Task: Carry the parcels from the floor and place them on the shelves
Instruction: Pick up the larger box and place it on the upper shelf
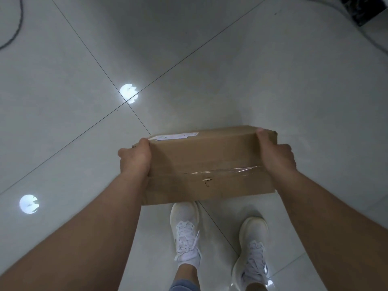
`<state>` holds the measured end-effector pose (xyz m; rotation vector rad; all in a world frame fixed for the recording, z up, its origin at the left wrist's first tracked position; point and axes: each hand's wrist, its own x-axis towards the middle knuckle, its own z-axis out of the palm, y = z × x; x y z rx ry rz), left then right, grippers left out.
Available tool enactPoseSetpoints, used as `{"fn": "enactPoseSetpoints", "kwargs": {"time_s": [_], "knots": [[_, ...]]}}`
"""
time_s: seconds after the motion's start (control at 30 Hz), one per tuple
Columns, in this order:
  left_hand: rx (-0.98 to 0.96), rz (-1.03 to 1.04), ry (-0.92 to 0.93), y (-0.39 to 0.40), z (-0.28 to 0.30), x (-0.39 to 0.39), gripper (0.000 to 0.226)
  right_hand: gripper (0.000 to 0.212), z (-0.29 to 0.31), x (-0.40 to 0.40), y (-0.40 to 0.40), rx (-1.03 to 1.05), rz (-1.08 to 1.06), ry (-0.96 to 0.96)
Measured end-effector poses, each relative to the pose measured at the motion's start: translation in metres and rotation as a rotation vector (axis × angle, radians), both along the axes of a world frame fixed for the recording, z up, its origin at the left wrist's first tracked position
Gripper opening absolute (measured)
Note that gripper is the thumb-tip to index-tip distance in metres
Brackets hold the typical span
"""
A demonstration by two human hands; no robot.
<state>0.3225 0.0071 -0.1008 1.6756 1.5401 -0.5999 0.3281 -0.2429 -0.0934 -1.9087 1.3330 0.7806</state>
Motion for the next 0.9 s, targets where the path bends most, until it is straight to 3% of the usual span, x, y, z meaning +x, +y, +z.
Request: {"fn": "enactPoseSetpoints", "kwargs": {"time_s": [0.27,0.37,0.5,0.73,0.9], "knots": [[-0.096,0.083,-0.236,0.005,0.0,-0.022,0.049,0.038,0.002,0.001,-0.008,0.027,-0.101,-0.131],[-0.12,0.128,-0.335,0.004,0.002,-0.031,0.04,0.038,0.0,-0.009,-0.009,0.033,-0.145,-0.222],[-0.148,0.076,-0.39,0.0,-0.006,-0.038,0.056,0.051,-0.005,-0.017,-0.003,0.065,-0.155,-0.305],[-0.201,-0.048,-0.3,0.002,-0.027,-0.055,0.079,0.049,-0.026,-0.034,-0.001,0.167,-0.216,-0.306],[-0.229,-0.088,-0.318,0.008,-0.033,-0.068,0.069,0.055,-0.039,-0.039,-0.009,0.13,-0.169,-0.261]]}}
